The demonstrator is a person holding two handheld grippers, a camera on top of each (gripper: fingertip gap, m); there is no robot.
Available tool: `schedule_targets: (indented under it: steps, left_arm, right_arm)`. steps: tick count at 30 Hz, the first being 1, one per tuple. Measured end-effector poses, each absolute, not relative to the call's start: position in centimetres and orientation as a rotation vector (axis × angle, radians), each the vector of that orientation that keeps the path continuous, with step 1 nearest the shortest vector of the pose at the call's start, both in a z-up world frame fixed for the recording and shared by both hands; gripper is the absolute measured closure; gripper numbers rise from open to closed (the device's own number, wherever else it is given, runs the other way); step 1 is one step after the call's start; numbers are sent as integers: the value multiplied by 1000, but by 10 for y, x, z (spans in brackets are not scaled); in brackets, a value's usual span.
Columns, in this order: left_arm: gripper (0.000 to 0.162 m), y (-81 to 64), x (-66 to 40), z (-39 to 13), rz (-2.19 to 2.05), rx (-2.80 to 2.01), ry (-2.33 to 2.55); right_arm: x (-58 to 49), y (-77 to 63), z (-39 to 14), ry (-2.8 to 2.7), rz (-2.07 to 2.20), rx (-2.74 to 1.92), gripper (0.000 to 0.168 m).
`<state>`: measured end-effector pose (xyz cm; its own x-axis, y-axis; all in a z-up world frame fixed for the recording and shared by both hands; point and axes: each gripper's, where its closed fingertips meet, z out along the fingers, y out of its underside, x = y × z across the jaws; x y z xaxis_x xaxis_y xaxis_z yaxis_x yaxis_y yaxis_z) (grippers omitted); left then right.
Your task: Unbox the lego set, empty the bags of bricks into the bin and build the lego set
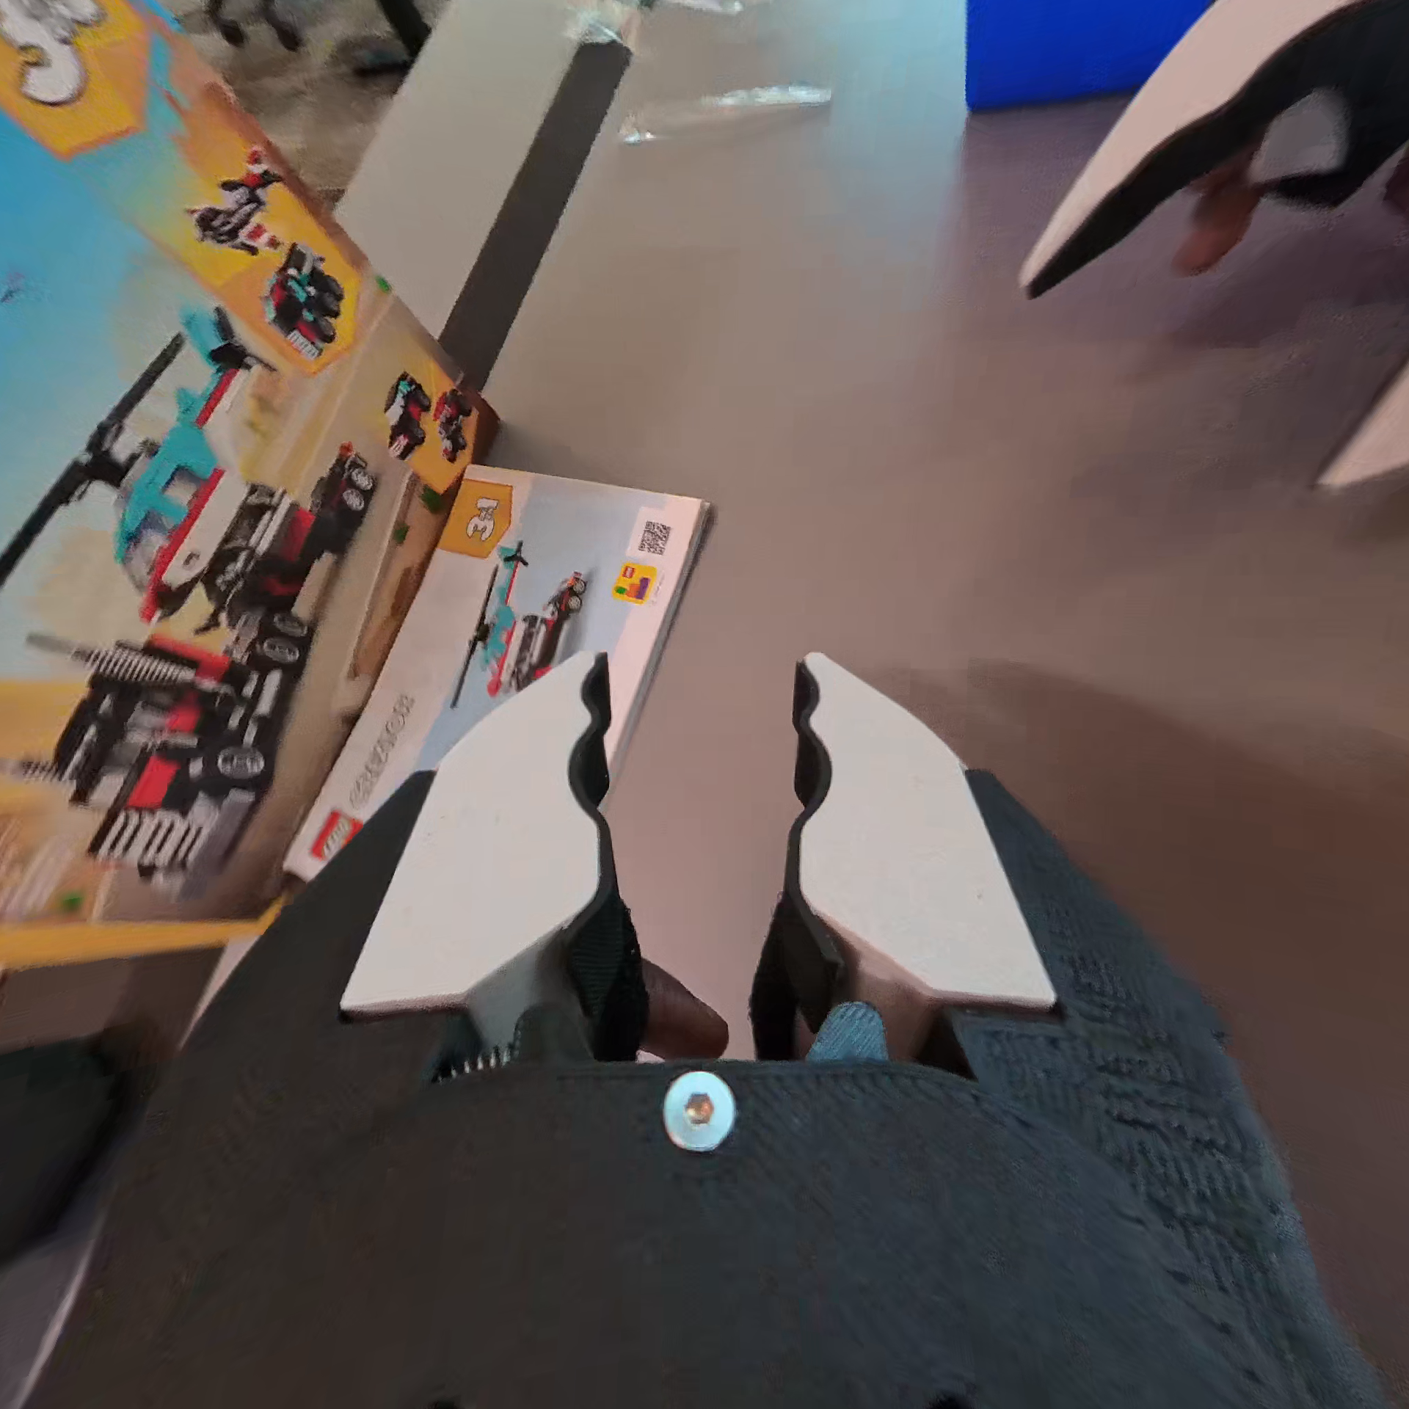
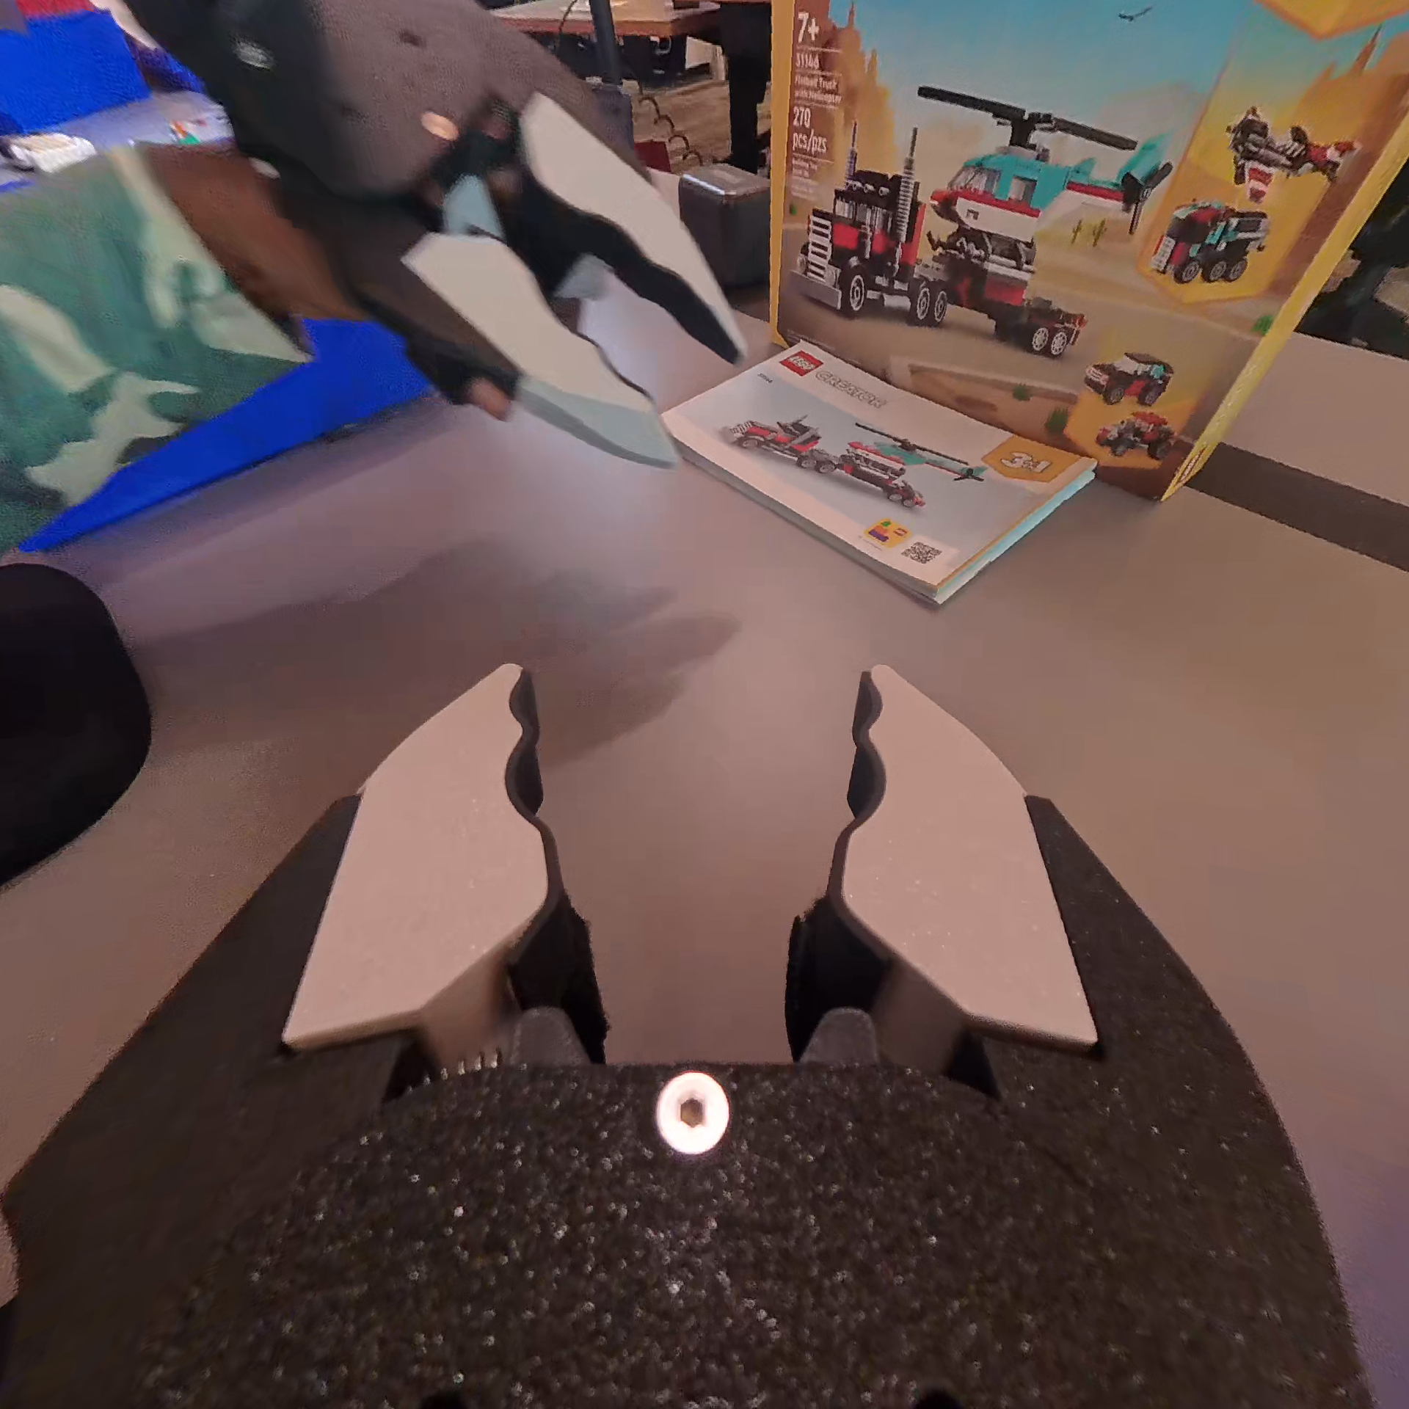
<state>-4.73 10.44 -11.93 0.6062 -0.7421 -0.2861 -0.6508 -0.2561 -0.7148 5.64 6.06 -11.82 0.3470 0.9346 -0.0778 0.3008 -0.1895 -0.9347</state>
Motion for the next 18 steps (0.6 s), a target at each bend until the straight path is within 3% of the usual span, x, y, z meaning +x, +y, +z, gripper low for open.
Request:
schedule_targets:
  steps: [14, 18]
  left_arm:
    - [118, 157, -71, -186, -148, -2138, 1392]
    - [130, 159, -78, -188, -120, -2144, 1410]
  right_arm:
    - [59, 62, -120, -1100, 928, -1706, 92]
    - [60, 62, -118, -1082, 950, -1705, 95]
